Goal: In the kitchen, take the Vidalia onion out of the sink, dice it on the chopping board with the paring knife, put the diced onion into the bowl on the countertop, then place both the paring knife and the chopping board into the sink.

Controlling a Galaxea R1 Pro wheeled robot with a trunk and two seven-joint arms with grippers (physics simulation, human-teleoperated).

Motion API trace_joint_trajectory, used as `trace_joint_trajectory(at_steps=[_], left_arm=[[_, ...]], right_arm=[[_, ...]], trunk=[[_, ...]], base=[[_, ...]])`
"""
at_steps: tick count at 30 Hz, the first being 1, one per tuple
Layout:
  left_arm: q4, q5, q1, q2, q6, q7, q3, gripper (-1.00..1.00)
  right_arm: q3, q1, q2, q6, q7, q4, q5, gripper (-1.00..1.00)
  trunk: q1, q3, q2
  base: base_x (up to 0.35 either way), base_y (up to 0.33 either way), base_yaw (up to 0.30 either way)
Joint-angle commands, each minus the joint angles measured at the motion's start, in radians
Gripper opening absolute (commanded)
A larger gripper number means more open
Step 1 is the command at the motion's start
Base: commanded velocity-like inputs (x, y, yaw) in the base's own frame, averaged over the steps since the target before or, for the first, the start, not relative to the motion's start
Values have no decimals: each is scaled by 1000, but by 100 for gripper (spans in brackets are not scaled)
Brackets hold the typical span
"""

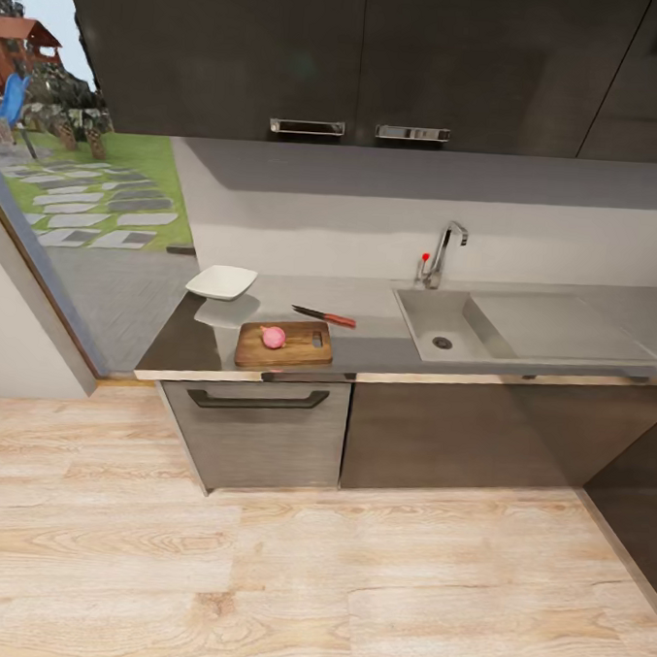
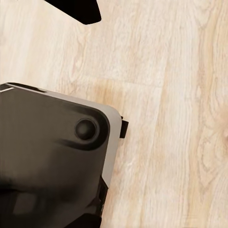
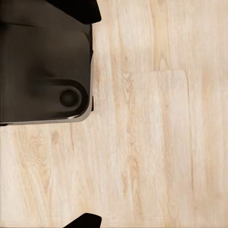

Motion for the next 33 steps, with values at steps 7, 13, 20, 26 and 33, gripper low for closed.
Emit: trace_joint_trajectory(at_steps=[7, 13, 20, 26, 33], left_arm=[[11, 0, -1, 5, -5, 0, -3, 100], [39, 0, -1, 9, -8, -11, -4, 100], [101, -1, -1, 25, -7, -86, -4, 100], [110, -8, 0, 56, -9, -122, -5, 100], [12, -11, 32, 41, -146, -126, -7, 100]], right_arm=[[-1, 1, -1, -2, -1, 3, 1, 100], [-1, 1, 0, -1, -1, 5, 1, 100], [-1, 1, -1, -2, 0, 4, 1, 100], [-1, 1, 0, -2, 0, 4, 1, 100], [-1, 1, -1, -1, 0, 4, 1, 100]], trunk=[[0, -1, -1], [0, -1, -1], [0, -1, -1], [0, -1, -1], [0, -1, -1]], base=[[0, 0, 0], [0, 0, 0], [0, 0, 0], [0, 0, 0], [0, 0, 0]])
